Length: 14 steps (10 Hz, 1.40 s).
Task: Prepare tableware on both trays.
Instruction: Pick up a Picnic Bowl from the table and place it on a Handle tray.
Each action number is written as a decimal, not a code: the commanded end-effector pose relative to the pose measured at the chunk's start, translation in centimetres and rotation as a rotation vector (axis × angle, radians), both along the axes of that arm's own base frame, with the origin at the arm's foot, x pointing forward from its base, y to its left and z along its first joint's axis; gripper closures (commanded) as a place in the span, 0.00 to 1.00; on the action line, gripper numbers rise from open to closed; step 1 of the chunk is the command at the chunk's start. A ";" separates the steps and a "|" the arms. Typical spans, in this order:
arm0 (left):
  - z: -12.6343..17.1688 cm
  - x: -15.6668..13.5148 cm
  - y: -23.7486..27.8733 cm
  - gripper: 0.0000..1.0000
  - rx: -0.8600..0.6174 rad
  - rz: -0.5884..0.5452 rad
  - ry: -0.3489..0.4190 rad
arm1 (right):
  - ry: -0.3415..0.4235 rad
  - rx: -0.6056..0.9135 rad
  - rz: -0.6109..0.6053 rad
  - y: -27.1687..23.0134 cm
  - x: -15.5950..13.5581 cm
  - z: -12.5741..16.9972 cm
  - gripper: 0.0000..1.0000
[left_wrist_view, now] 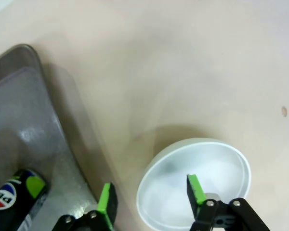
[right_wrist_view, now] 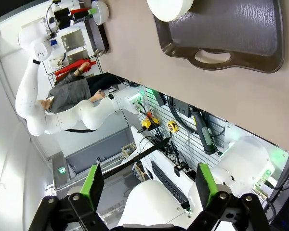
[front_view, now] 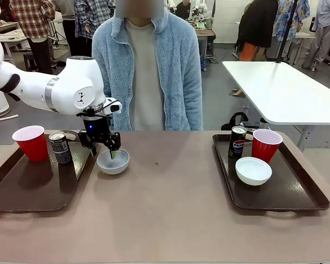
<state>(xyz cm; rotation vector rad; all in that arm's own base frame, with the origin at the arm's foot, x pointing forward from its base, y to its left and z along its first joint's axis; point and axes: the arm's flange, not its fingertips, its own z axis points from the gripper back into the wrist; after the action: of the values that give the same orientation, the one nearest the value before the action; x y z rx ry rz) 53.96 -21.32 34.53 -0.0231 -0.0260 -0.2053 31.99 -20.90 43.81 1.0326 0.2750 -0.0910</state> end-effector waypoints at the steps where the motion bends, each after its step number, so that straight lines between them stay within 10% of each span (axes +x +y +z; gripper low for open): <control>1: -0.3 0.7 -0.2 0.90 0.006 0.012 0.008 | -0.003 0.008 0.000 0.0 -0.1 0.1 0.00; 9: 2.6 -1.0 0.8 1.00 0.020 0.049 0.014 | -0.003 0.008 0.000 0.0 -0.1 0.1 0.00; 14: 11.2 -10.1 6.0 1.00 -0.026 0.045 -0.076 | -0.003 0.008 0.000 0.0 -0.1 0.1 0.00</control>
<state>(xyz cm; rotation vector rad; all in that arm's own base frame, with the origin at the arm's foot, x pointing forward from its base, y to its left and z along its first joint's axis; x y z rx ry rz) 46.10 -17.52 45.58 -0.0330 -0.0868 -0.1514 31.99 -20.91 43.79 1.0328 0.2756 -0.0916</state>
